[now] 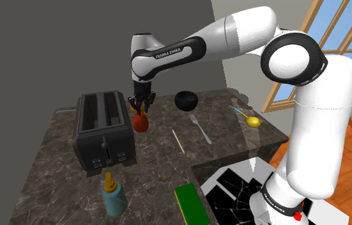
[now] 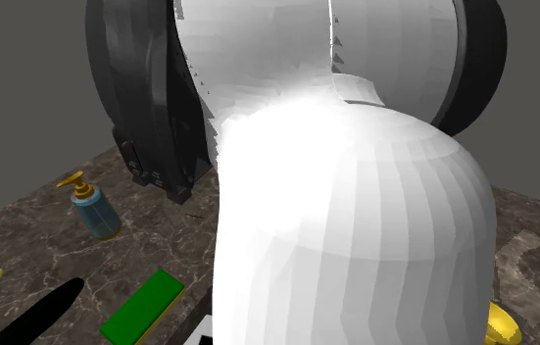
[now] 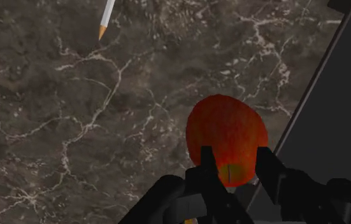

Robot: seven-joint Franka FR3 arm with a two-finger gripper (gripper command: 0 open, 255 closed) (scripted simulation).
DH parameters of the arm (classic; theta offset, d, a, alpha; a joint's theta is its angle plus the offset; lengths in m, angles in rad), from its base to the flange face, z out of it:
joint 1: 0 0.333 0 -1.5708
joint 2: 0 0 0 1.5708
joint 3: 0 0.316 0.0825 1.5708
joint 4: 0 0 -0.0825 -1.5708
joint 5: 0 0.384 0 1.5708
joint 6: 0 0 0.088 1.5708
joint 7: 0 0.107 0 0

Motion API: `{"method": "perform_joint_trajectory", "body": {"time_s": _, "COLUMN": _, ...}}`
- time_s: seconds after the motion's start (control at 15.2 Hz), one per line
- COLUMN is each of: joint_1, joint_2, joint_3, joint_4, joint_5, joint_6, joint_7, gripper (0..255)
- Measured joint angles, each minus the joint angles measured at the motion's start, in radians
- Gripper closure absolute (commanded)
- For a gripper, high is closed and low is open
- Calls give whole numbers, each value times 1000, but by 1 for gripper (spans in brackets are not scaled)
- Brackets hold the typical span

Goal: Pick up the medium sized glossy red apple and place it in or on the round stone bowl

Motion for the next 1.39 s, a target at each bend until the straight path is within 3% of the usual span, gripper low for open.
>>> {"method": "perform_joint_trajectory", "body": {"time_s": 0.33, "joint_1": 2, "joint_2": -17, "joint_3": 2, "joint_4": 47, "joint_5": 2, "joint_6": -63, "joint_7": 5, "gripper": 255}}
{"method": "perform_joint_trajectory", "body": {"time_s": 0.4, "joint_1": 2, "joint_2": -17, "joint_3": 2, "joint_4": 47, "joint_5": 2, "joint_6": -63, "joint_7": 5, "gripper": 0}}
{"method": "perform_joint_trajectory", "body": {"time_s": 0.53, "joint_1": 6, "joint_2": -27, "joint_3": 5, "joint_4": 22, "joint_5": -4, "joint_6": -46, "joint_7": -1, "gripper": 0}}
{"method": "perform_joint_trajectory", "body": {"time_s": 0.79, "joint_1": 21, "joint_2": -85, "joint_3": 12, "joint_4": -113, "joint_5": -44, "joint_6": 81, "joint_7": -31, "gripper": 0}}
{"method": "perform_joint_trajectory", "body": {"time_s": 1.39, "joint_1": 36, "joint_2": -39, "joint_3": 16, "joint_4": -180, "joint_5": -61, "joint_6": 155, "joint_7": -29, "gripper": 0}}
